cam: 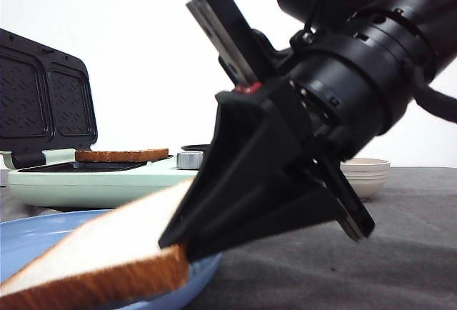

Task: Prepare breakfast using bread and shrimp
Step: 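Close the right gripper on the bread slice's edge, then lift the bread with the right gripper over the sandwich press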

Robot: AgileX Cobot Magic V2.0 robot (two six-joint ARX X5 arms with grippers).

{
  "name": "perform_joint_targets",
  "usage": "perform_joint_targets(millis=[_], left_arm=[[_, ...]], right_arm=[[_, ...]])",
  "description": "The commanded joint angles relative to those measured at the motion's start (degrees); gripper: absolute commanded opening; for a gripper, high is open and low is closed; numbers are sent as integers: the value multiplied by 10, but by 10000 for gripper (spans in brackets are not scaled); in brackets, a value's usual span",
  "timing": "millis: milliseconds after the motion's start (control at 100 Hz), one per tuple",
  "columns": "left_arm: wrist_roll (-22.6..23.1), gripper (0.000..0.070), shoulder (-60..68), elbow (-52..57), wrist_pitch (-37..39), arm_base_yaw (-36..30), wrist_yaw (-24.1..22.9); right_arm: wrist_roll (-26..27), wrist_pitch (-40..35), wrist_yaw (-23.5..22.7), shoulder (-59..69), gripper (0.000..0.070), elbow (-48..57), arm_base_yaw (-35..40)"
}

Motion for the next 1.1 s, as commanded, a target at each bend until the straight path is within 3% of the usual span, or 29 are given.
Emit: perform_joint_targets(millis=[0,500,1090], left_arm=[[-3,475,2,2,5,-2,-2],[-3,475,2,2,5,-2,-2],[-3,475,2,2,5,-2,-2]], right_arm=[[5,16,0,-1,0,3,7],[36,68,-17,-5,0,15,-7],[29,42,-69,-5,0,130,-106]])
